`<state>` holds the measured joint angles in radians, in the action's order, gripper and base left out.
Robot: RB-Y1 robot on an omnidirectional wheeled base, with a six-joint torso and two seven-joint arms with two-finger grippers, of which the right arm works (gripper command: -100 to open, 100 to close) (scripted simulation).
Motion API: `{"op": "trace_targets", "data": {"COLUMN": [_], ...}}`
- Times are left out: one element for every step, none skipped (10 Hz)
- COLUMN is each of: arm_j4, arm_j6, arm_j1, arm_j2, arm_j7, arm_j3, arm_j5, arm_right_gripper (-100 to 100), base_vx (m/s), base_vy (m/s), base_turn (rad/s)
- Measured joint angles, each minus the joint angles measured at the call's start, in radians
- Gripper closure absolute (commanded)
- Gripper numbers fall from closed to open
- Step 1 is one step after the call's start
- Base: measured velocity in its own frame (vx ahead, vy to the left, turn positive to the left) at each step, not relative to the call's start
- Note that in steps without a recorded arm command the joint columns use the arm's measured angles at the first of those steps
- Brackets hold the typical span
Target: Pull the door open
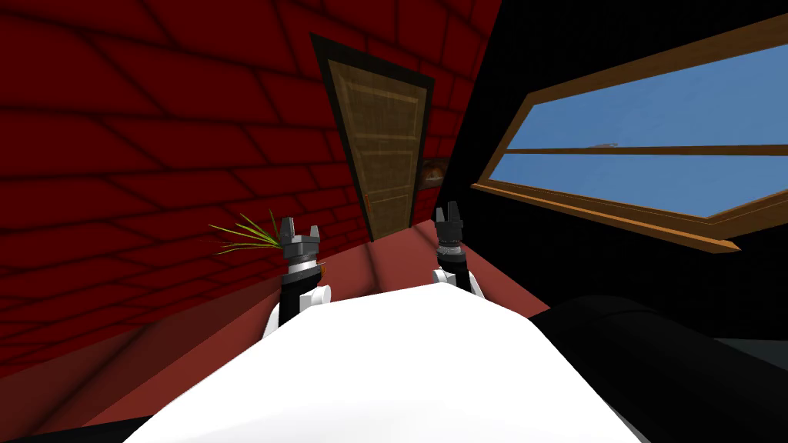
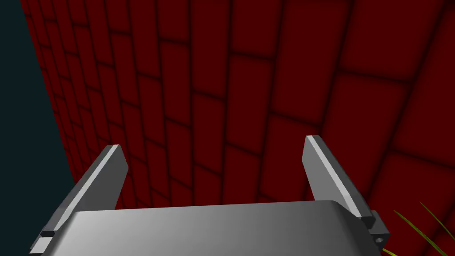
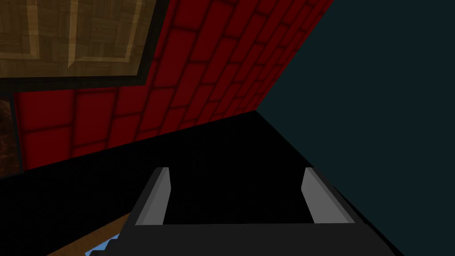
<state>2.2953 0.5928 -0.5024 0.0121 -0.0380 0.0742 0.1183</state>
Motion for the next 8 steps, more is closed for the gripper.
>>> {"op": "trace_targets", "data": {"arm_j4": [-0.016,-0.037,-0.057,-0.074,-0.098,-0.125,-0.146,-0.167], "arm_j6": [0.002,0.007,0.011,0.012,0.018,0.023,0.024,0.023], "arm_j1": [0.006,0.013,0.021,0.03,0.037,0.048,0.056,0.069], "arm_j2": [-0.006,-0.01,-0.016,-0.019,-0.024,-0.028,-0.032,-0.039], "arm_j7": [0.012,0.025,0.042,0.056,0.069,0.088,0.106,0.125], "arm_j3": [-0.001,0.0,-0.001,0.0,-0.001,0.002,0.004,0.0], "arm_j5": [-0.011,-0.021,-0.035,-0.044,-0.055,-0.071,-0.084,-0.099], "arm_right_gripper": [-100,-100,-100,-100,-100,-100,-100,-100], "base_vx": [0.085,0.094,0.085,0.074,0.092,0.103,0.1,0.092], "base_vy": [0.018,0.014,0.01,0.015,0.015,0.01,0.01,0.011], "base_turn": [0.121,0.12,0.082,0.107,0.167,0.108,0.106,0.136]}}
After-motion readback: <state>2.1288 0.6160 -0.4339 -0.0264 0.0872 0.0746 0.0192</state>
